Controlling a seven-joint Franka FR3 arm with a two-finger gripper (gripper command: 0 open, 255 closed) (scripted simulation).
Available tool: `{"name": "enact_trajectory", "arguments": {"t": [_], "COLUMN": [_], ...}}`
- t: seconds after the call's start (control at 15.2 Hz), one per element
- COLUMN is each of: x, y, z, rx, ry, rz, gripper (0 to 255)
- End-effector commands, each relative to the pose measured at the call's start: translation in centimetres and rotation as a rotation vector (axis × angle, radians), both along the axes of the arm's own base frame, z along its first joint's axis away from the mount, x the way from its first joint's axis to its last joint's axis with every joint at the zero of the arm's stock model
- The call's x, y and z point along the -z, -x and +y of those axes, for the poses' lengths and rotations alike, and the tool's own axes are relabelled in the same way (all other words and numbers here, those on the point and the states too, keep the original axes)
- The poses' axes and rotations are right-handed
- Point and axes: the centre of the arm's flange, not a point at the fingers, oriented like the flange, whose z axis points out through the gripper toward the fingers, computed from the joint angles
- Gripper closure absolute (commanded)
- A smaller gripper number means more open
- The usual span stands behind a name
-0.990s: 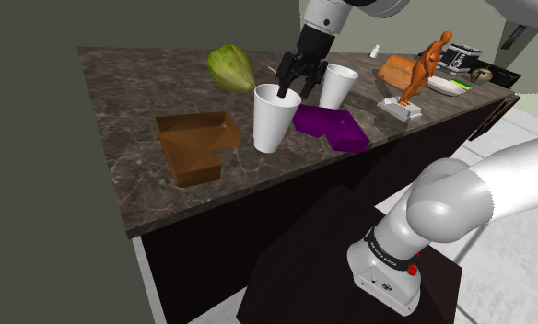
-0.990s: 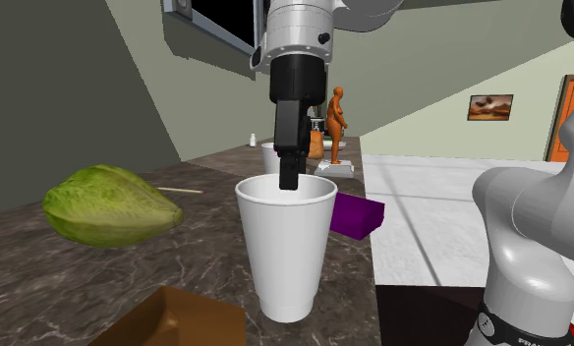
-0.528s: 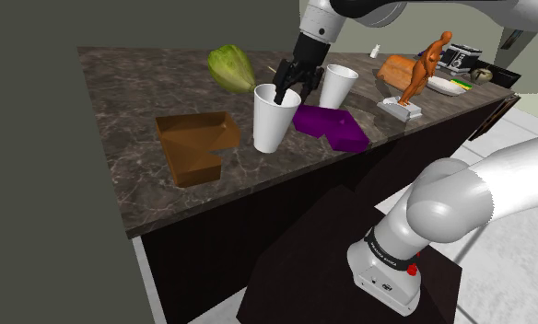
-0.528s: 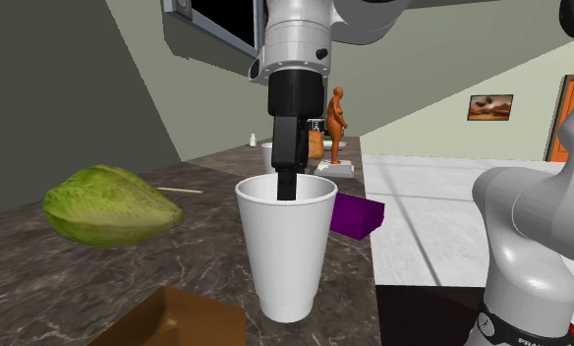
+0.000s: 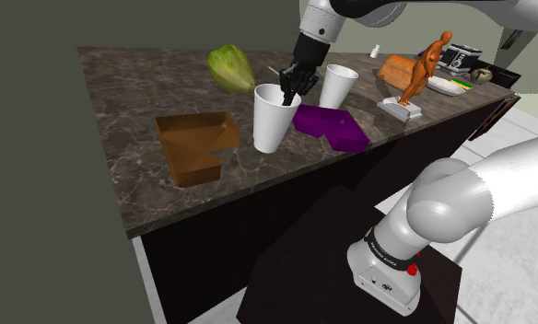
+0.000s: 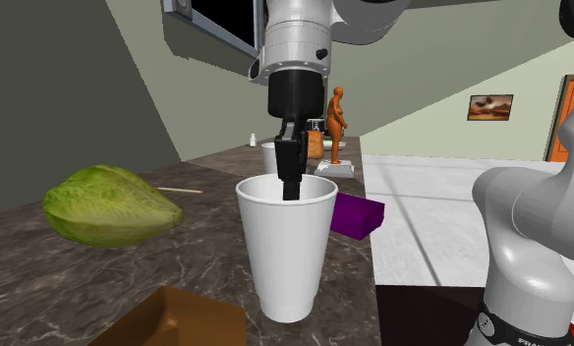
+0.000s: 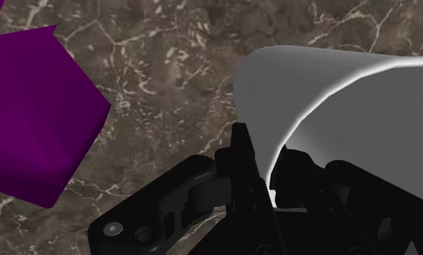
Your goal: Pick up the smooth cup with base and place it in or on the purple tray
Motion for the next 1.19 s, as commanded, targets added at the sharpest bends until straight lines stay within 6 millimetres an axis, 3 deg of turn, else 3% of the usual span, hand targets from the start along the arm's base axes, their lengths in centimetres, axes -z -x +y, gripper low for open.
{"name": "enact_trajectory", "arguments": {"t": [0.0,0.33,1.12], "x": [0.0,0.0,-6.3], "y": [0.0,0.0,0.0], "z": [0.0,0.0,0.0], "rx": [0.000,0.000,0.000], "ry": [0.000,0.000,0.000], "rz": [0.000,0.000,0.000], "gripper": [255,255,255]}}
